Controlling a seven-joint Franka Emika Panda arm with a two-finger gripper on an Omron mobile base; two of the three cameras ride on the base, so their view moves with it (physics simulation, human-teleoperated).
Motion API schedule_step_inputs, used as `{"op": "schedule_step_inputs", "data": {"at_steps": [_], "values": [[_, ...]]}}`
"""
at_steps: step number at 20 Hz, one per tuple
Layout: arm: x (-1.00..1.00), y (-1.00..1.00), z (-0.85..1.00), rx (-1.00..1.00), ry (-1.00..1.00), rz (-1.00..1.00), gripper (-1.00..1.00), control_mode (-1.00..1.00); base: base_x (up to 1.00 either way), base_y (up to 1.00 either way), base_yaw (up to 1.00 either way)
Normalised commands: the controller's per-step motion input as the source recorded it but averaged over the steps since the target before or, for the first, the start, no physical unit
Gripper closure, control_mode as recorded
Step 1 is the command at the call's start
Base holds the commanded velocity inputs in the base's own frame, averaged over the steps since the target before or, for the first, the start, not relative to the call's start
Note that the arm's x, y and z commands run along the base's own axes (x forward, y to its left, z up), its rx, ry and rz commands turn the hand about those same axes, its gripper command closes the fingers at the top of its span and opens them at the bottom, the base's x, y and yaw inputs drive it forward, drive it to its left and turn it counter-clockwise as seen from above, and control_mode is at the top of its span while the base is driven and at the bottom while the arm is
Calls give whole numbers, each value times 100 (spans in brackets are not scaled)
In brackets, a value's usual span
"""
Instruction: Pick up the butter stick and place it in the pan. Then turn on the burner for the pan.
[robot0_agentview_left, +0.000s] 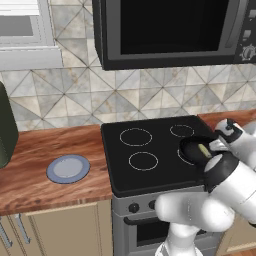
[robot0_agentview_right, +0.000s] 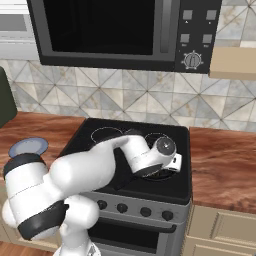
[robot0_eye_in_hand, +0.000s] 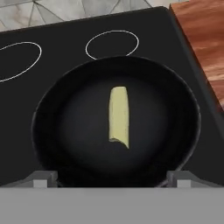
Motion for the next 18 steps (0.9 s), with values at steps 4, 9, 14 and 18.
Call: {"op": "schedule_step_inputs", "data": {"at_steps": [4, 9, 14, 18], "values": [[-42, 2, 0, 0, -26, 0, -100, -100, 0, 0, 0], [-59, 0, -2, 0, -24, 0, -100, -100, 0, 0, 0], [-58, 0, 0, 0, -25, 0, -100, -100, 0, 0, 0], [-50, 0, 0, 0, -18, 0, -100, -100, 0, 0, 0]]}}
